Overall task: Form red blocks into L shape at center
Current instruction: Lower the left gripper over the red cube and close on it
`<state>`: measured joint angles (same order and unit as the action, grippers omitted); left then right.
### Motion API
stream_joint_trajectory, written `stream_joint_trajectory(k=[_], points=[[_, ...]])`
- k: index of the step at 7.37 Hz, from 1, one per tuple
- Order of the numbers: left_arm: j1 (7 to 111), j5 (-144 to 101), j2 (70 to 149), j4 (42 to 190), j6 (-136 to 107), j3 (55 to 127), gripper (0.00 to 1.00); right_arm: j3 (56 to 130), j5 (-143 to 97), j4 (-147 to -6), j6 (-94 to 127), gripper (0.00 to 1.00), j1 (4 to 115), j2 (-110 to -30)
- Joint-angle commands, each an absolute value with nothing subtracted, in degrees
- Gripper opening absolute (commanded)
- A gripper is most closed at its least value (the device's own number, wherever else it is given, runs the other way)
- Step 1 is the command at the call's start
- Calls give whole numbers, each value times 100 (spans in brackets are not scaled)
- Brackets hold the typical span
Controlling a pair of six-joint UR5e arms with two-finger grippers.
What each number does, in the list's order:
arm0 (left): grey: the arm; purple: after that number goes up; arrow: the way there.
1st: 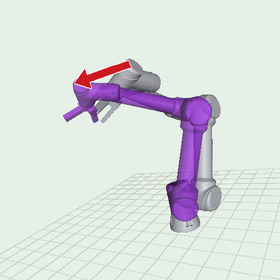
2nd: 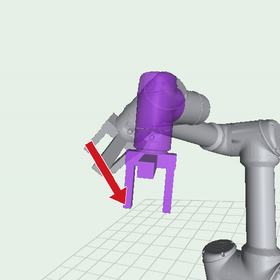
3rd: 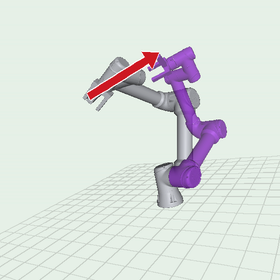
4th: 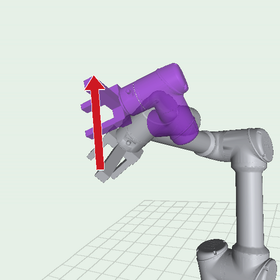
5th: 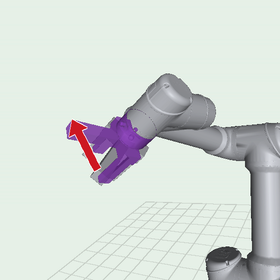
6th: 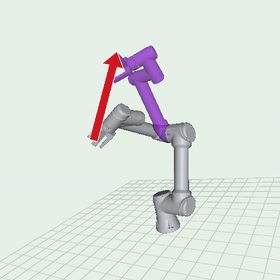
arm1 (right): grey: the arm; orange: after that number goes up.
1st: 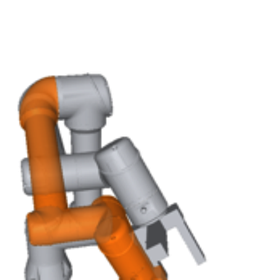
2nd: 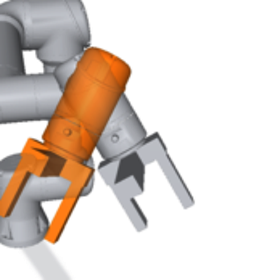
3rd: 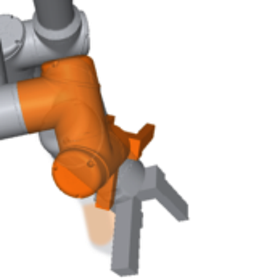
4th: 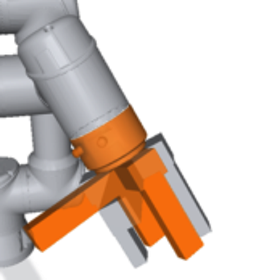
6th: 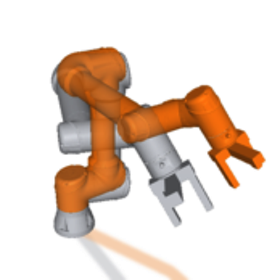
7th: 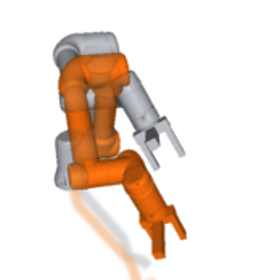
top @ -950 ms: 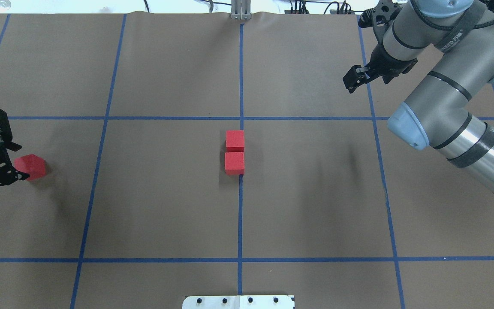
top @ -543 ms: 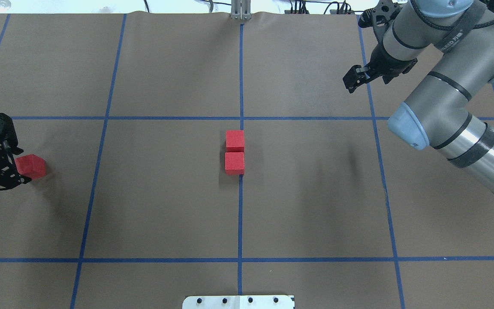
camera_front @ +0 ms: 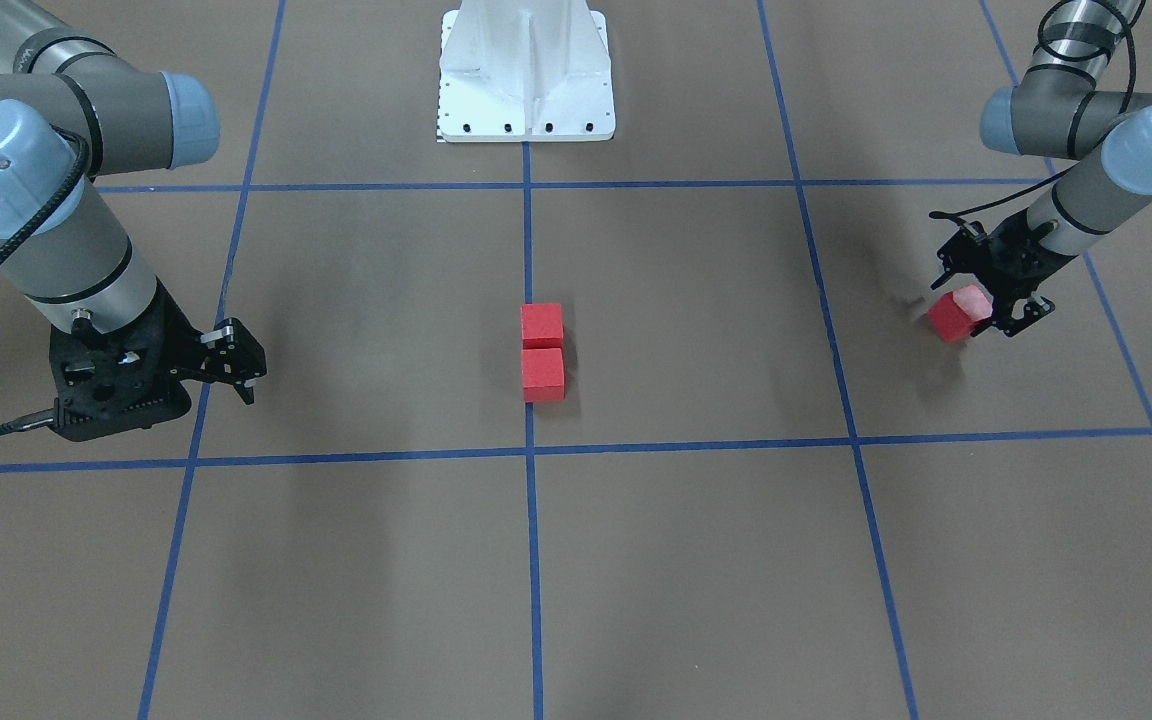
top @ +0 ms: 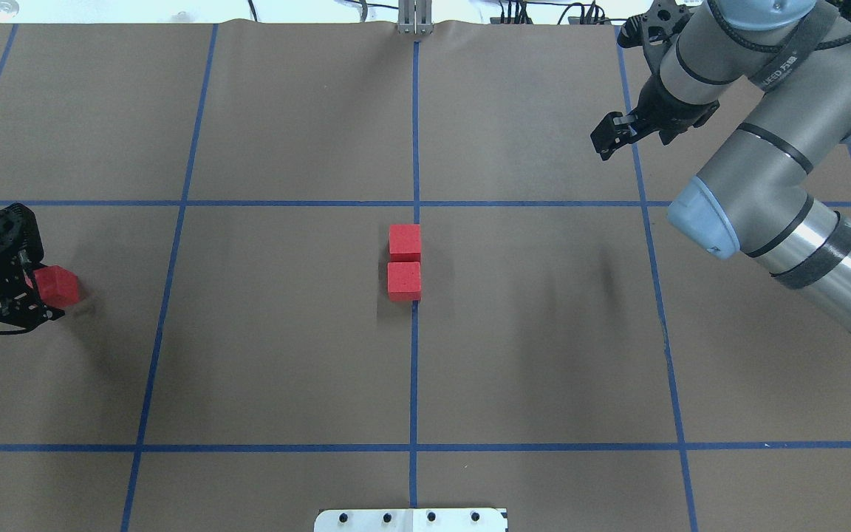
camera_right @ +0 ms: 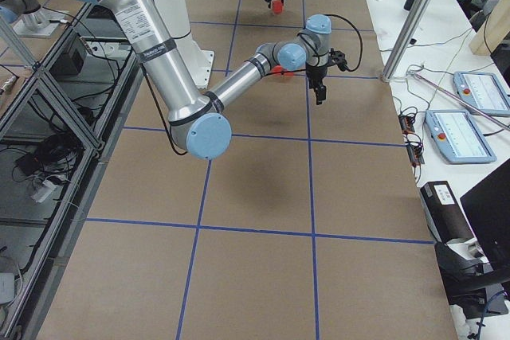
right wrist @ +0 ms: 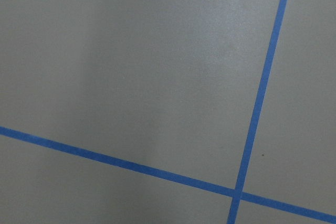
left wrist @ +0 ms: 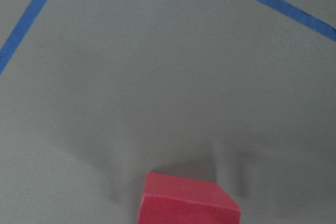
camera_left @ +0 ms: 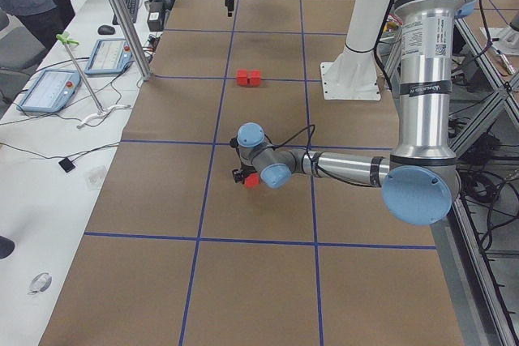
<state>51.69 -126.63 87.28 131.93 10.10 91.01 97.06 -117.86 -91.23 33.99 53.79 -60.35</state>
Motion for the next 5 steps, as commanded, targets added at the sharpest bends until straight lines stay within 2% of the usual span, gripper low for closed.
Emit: stream_joint_trajectory(k=[1,2,3,4,5], points=[[5159,-12665,8754,13192,1011,9088,67,9712,-11786,-9123,3419,100,5379,-6038],[5168,-12682,8763,13192,1011,9105,47,9712,-11786,-9123,3428,100,5379,-6038],[5177,-12952,8797,13184,1011,9166,21,9712,-11786,-9123,3428,100,5379,-6029],[5203,-13373,8928,12949,1011,9202,8,9703,-11786,-9123,3402,100,5379,-6029],[5221,-13403,9260,12329,1011,9428,2,9694,-11786,-9123,3367,100,5388,-6029]])
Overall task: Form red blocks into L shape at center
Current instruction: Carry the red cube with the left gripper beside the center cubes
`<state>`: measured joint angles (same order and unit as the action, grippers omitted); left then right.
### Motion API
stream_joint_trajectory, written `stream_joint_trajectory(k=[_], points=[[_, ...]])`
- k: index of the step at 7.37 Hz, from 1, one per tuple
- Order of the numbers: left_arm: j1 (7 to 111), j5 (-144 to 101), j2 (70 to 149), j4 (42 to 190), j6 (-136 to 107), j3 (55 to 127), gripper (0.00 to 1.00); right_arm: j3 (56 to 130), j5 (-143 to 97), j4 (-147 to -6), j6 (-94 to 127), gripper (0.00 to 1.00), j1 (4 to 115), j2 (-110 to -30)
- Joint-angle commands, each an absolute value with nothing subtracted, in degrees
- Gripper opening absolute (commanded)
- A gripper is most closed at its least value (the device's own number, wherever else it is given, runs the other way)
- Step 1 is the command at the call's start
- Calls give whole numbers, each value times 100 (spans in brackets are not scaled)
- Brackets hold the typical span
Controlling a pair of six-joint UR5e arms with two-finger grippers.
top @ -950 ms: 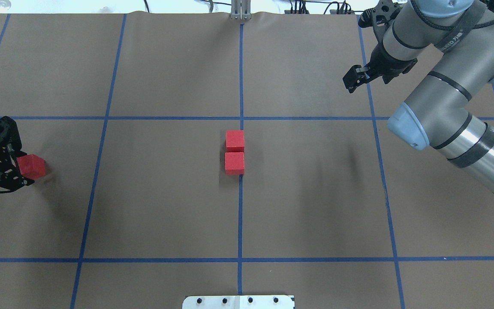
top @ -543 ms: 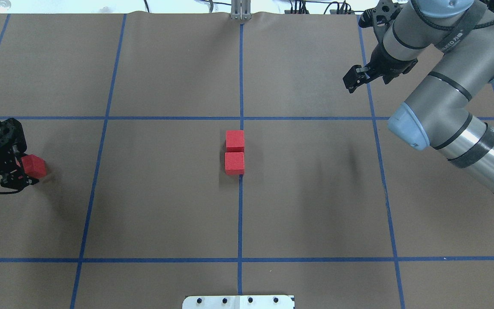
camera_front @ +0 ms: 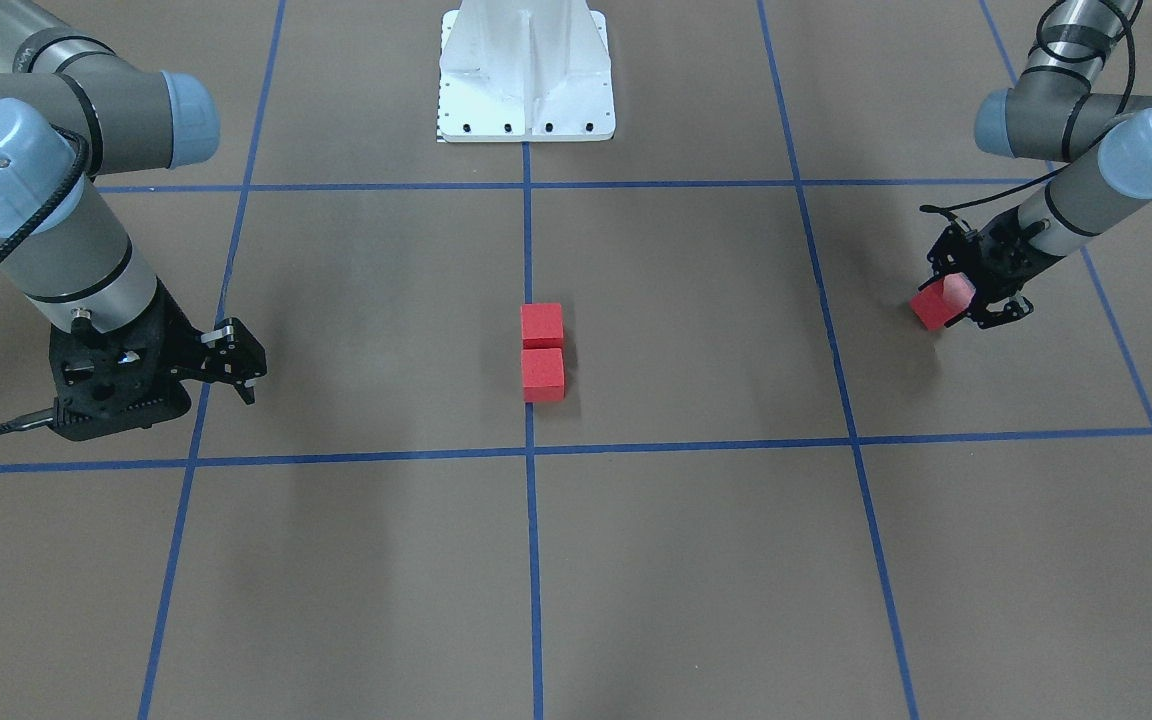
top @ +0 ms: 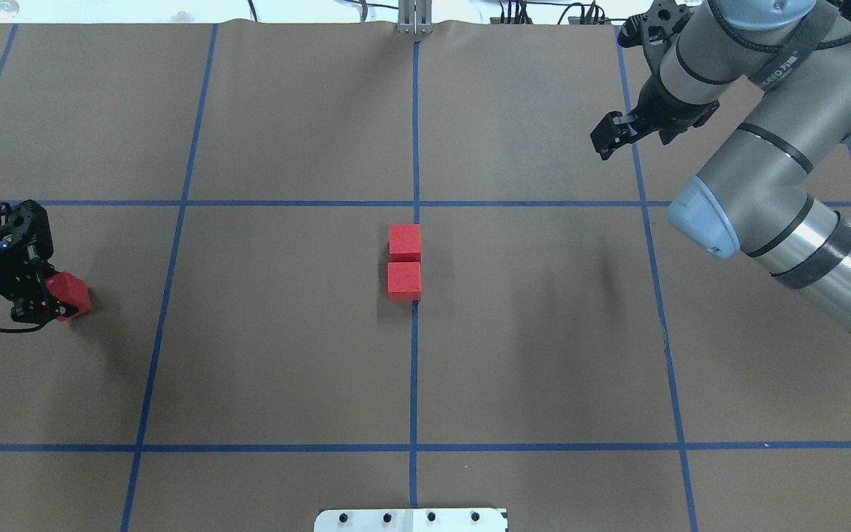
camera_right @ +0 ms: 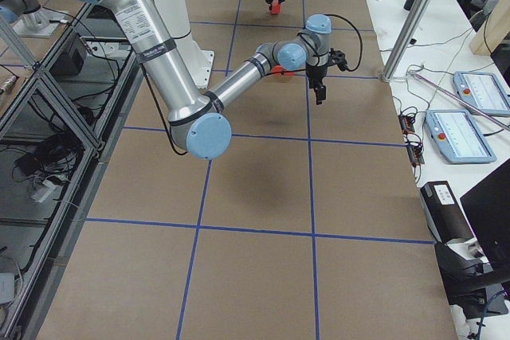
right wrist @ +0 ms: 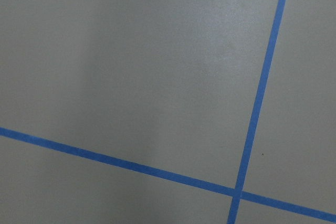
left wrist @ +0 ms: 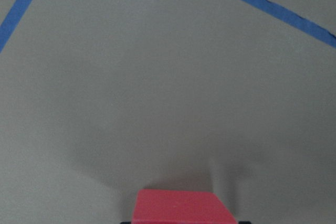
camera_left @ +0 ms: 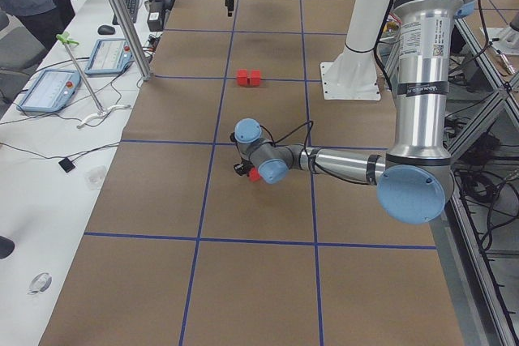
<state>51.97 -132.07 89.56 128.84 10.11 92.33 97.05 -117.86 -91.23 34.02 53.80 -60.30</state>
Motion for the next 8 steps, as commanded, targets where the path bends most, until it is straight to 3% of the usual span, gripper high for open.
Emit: stream_joint_trajectory(k=[1,4,8], points=[[5229,-13403,9768,11713,1011,9518,0,9694,-11804,-9123,3349,100,5396,-6064],[5203,-13360,10825,11285,1020,9431,0,9694,-11848,-9132,2929,100,5729,-6248],[4634,-12845,11890,11285,1019,8745,0,9817,-12226,-9141,2171,100,6389,-6881]])
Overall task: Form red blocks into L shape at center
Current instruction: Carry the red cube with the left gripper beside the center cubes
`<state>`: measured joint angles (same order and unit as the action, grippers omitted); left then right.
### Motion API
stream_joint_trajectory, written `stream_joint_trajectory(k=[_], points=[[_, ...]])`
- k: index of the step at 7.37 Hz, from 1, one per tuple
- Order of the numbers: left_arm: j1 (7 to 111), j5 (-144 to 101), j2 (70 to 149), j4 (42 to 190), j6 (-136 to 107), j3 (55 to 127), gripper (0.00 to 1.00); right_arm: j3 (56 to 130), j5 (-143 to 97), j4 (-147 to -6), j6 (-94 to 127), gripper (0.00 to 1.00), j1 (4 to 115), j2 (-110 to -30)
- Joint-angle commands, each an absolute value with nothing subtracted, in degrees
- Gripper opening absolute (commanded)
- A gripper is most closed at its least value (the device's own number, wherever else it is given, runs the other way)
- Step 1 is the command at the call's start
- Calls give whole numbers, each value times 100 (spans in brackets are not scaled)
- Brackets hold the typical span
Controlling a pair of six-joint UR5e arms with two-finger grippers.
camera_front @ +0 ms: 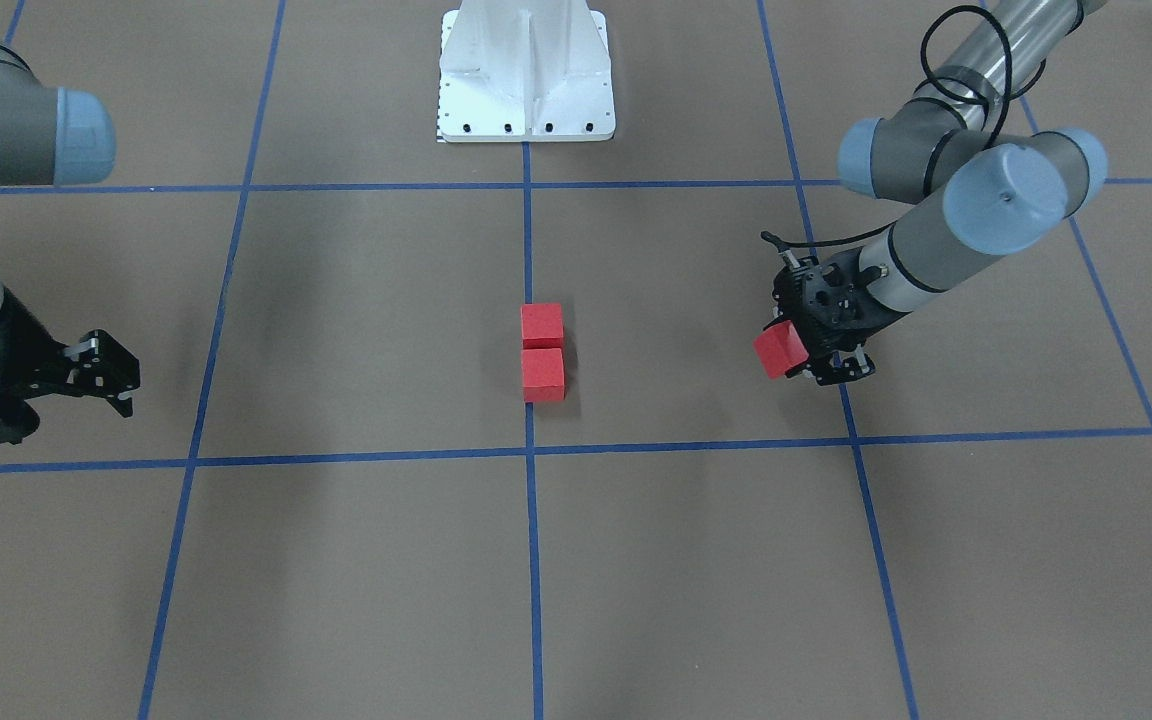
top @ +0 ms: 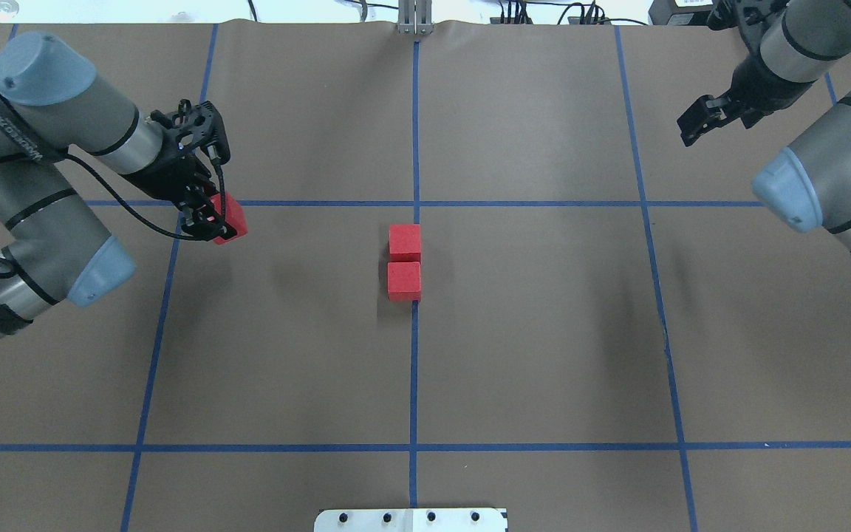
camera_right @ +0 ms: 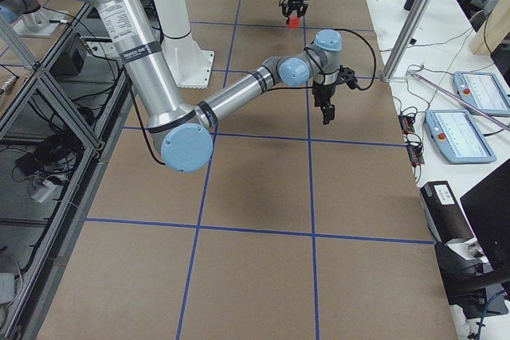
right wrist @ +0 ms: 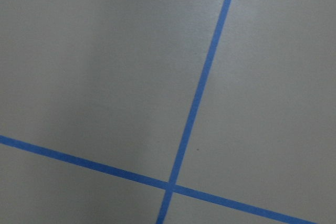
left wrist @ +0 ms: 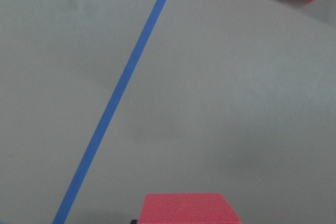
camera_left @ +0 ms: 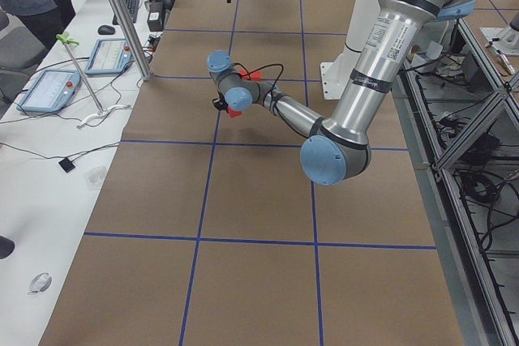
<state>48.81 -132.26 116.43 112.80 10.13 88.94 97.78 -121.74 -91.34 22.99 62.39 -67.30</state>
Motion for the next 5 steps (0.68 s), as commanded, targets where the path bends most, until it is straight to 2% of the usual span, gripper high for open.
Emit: stream_joint_trajectory(k=[1,5], points=[[4388,-12449,12074,11268,1011,8736,0,9809,-12208,-9184,2180,100,6407,-6891],[3877,-11674,13331,10978,1028,7788,0,9809,-12199,-9202,2258,100,6477,-7022]])
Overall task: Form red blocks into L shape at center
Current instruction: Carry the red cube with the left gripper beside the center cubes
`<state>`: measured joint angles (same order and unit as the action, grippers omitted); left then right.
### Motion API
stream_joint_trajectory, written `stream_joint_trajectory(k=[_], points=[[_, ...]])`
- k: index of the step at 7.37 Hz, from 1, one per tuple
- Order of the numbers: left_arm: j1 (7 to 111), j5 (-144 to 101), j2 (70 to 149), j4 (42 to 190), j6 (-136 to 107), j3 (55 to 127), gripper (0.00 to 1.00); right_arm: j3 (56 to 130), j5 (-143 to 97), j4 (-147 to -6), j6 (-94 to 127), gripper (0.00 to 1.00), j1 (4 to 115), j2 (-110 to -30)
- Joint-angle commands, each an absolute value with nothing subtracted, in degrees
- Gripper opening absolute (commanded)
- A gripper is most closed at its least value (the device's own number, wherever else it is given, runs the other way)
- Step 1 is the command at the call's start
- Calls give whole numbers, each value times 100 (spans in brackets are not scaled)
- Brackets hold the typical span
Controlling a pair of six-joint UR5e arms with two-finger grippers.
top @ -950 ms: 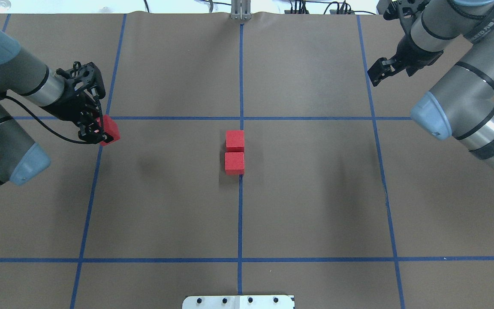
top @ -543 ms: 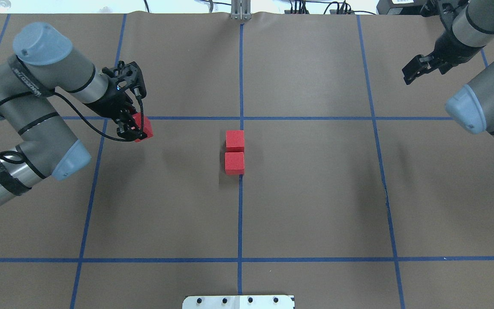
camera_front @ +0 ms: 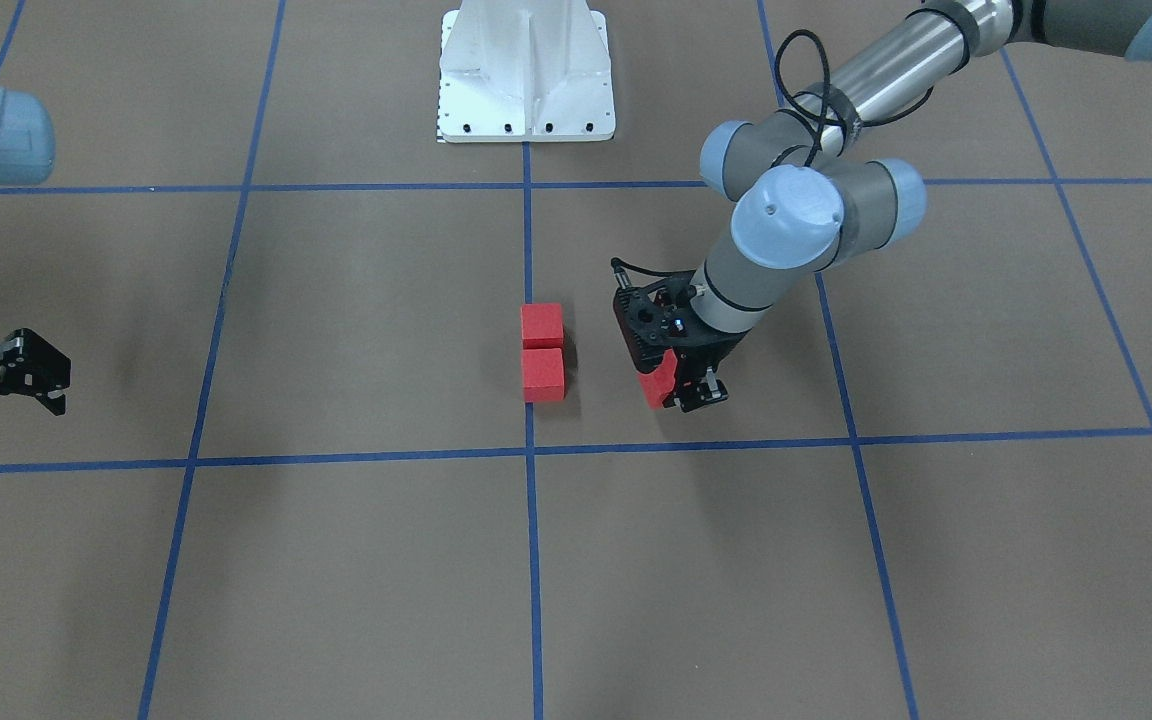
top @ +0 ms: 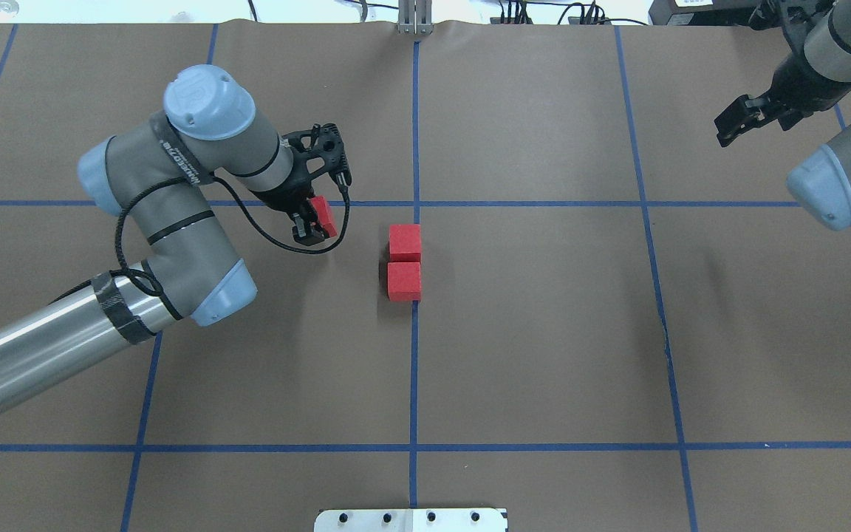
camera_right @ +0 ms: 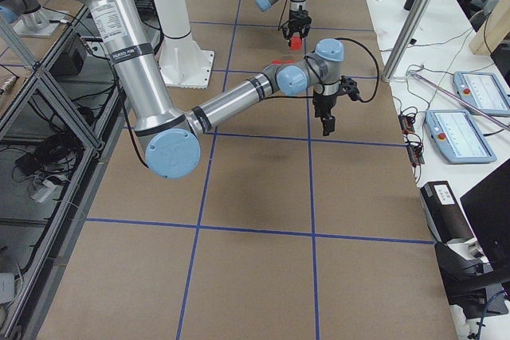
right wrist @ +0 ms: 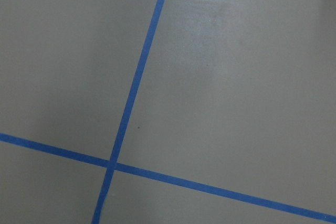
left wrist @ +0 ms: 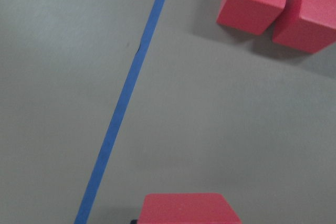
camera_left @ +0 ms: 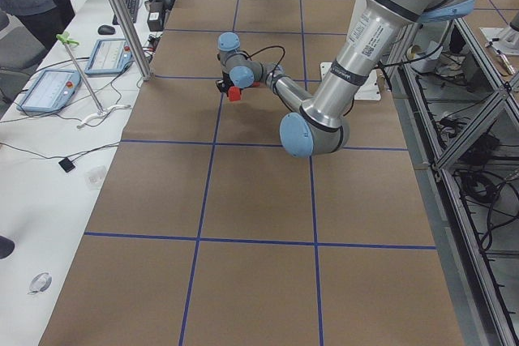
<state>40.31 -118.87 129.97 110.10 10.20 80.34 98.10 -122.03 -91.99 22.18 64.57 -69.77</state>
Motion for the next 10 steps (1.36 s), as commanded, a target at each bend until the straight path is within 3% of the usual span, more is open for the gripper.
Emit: stream_joint_trajectory(k=[1,10], points=[[3876,-11646,13350,10995,1168,7726,0,9800,-12199,-9211,2259,100,6512,-7031],[3481,-11364,13534,10942,1845,7691,0,9782,-12190,-9211,2417,100,6556,-7022]])
